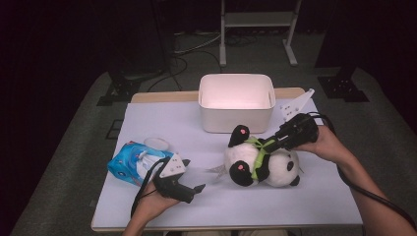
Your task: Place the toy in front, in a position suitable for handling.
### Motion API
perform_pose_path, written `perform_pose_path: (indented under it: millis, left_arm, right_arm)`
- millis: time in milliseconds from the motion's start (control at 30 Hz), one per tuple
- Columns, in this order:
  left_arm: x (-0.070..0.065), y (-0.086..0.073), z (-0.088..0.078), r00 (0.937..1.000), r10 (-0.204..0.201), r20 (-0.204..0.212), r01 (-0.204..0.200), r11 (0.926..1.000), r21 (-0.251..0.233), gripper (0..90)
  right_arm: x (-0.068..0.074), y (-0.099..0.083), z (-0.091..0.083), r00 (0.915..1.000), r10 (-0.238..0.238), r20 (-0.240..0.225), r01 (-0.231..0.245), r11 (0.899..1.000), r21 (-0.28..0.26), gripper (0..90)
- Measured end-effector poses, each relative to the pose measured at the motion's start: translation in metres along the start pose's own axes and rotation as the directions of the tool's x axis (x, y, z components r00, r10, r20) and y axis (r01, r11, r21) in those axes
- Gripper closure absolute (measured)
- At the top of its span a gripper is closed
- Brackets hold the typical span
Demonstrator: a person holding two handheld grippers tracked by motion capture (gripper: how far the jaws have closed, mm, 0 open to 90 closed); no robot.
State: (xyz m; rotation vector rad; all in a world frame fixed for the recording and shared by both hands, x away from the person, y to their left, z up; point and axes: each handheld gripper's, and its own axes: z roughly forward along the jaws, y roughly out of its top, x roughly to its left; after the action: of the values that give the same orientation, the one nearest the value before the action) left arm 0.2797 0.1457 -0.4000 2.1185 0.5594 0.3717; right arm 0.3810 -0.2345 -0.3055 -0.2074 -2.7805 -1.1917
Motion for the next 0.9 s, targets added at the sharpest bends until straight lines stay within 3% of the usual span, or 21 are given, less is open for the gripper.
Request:
perform_pose_path:
  millis: [267,500,600,900]
  left_arm:
    - [0.002,-0.002,-0.003,1.0,-0.001,-0.002,0.001,1.0,0.004,7.0]
    - [0.002,-0.003,-0.003,1.0,0.006,-0.002,-0.006,0.9999,0.012,7.0]
    - [0.003,-0.004,-0.005,1.0,0.008,-0.001,-0.008,0.9999,0.012,7.0]
    - [0.003,-0.004,-0.005,1.0,0.007,0.004,-0.008,0.9997,0.022,7.0]
  right_arm:
    - [0.002,0.026,0.024,0.999,-0.034,-0.03,0.035,0.999,0.018,75.3]
    - [-0.003,0.037,0.05,0.9984,-0.024,-0.051,0.026,0.999,0.04,75.0]
    - [-0.009,0.034,0.073,0.9974,0.006,-0.071,-0.001,0.998,0.064,74.1]
    - [-0.015,0.027,0.071,0.9974,0.046,-0.055,-0.045,0.999,0.008,66.1]
